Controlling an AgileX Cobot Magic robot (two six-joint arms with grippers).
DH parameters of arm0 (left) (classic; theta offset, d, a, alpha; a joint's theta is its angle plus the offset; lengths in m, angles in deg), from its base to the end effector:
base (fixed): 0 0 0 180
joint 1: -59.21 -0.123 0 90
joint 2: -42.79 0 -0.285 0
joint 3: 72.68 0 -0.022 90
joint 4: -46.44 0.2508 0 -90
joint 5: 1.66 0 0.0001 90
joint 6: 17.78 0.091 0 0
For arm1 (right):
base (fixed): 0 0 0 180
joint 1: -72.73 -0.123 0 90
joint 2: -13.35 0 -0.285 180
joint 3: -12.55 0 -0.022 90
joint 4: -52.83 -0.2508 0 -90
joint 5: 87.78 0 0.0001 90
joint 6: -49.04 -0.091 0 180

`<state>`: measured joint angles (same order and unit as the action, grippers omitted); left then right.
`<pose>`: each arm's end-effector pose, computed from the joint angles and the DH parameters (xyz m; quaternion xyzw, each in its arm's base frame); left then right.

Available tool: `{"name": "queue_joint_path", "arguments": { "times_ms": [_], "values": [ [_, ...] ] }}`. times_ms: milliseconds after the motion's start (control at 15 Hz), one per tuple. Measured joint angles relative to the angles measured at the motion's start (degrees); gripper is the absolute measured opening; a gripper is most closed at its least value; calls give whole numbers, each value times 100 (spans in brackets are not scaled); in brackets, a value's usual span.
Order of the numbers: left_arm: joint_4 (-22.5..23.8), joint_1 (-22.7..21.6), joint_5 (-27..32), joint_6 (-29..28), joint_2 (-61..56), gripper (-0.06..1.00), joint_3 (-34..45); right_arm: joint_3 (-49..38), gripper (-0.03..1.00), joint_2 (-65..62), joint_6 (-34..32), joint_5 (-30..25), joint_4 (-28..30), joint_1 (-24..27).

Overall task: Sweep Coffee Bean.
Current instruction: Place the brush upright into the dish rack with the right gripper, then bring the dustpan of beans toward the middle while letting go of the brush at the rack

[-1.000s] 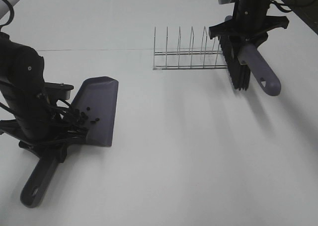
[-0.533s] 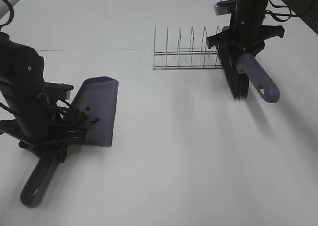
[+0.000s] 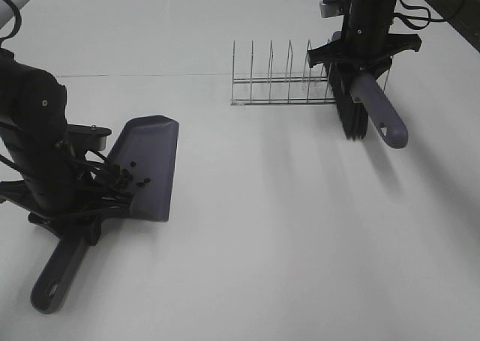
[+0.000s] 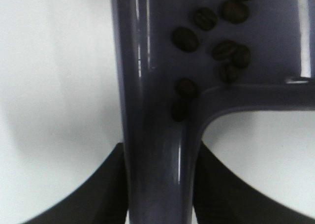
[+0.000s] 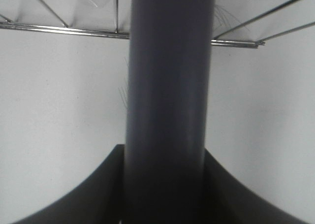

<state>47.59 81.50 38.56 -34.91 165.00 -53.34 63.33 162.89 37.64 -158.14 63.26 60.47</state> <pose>0.2986 -0.1211 0.0905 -0.0528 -0.9985 -0.0112 0.0124 0.5058 0.0940 0.1630 -0.0297 0.9912 -0.0669 0.1105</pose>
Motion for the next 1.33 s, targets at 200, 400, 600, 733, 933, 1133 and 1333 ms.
{"name": "queue_joint_path", "arguments": {
  "times_ms": [200,400,600,733,933,1133,1333],
  "values": [
    [0,0,0,0,0,35,0,23,31,23,-17,0,34,0],
    [0,0,0,0,0,35,0,23,34,40,-281,149,34,0],
    [0,0,0,0,0,35,0,34,57,40,-332,269,63,11],
    [0,0,0,0,0,35,0,46,63,29,-332,269,63,17],
    [0,0,0,6,-11,35,0,92,64,-109,-327,223,57,17],
    [0,0,-52,23,-126,35,6,109,65,-682,-309,80,52,17],
    [-57,6,-166,23,-246,35,23,109,65,-1043,-235,74,-252,17]
  ]
}}
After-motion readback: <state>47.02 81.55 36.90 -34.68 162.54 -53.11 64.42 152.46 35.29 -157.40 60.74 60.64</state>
